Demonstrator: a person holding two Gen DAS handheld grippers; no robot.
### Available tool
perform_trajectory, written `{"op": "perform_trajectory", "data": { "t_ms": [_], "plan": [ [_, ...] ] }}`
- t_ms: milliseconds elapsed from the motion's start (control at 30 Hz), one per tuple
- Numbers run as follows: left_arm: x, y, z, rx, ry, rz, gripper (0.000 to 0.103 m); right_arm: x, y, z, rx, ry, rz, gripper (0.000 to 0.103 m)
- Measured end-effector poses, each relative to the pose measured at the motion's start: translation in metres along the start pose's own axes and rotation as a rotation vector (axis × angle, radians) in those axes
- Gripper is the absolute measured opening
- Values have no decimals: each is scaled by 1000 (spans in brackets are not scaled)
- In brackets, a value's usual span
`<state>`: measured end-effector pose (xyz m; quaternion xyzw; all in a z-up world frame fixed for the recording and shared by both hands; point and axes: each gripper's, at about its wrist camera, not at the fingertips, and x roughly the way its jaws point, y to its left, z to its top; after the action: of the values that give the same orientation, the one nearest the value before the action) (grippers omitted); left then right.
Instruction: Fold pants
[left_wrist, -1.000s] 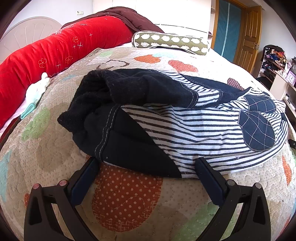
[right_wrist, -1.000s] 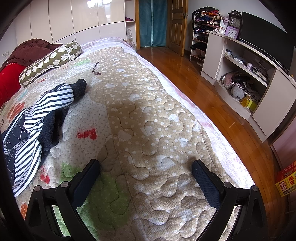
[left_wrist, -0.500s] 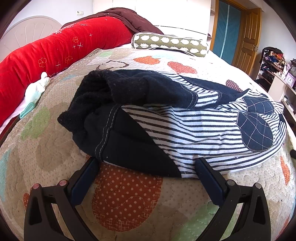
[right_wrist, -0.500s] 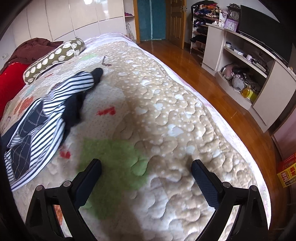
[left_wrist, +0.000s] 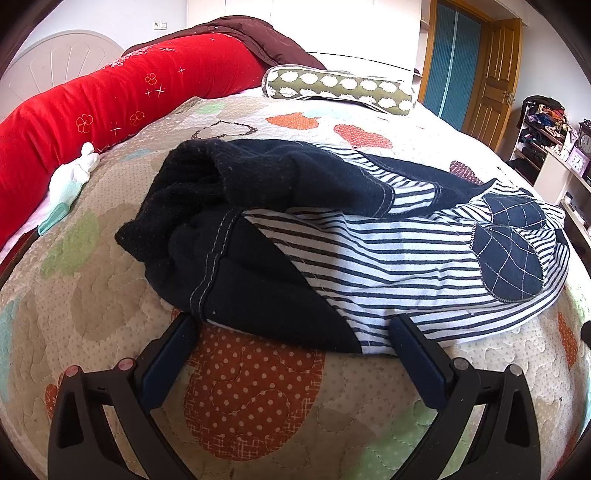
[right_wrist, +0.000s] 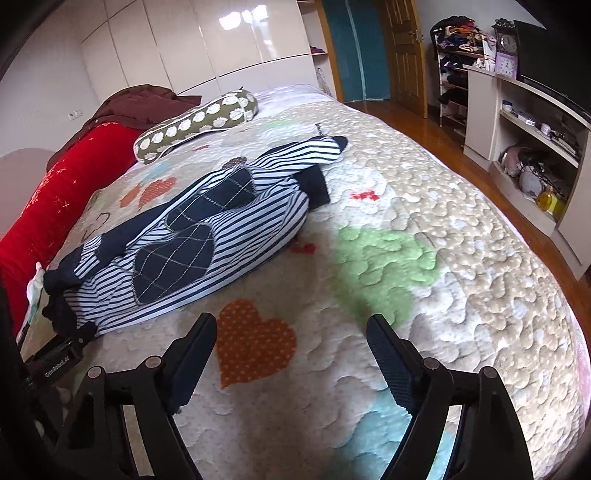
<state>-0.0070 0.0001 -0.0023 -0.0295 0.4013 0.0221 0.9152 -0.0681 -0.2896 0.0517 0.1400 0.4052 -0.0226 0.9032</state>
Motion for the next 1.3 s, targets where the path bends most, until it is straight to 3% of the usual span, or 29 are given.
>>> {"op": "perform_trajectory", "data": {
  "t_ms": [200, 333, 600, 1300],
  "plan": [
    [0, -1, 0, -2, -1, -2, 103, 10, 8, -22, -53, -17, -50, 87],
    [0, -2, 1, -3, -3, -3, 103, 13, 19, -37, -126, -71, -107, 90],
    [-2, -3, -1, -12, -15, -10, 103, 10, 26, -58, -172, -208, -139, 92],
    [-5, -3, -4, -21, -26, -20, 103, 3, 29, -69, -213, -276, -195, 92]
  ]
}}
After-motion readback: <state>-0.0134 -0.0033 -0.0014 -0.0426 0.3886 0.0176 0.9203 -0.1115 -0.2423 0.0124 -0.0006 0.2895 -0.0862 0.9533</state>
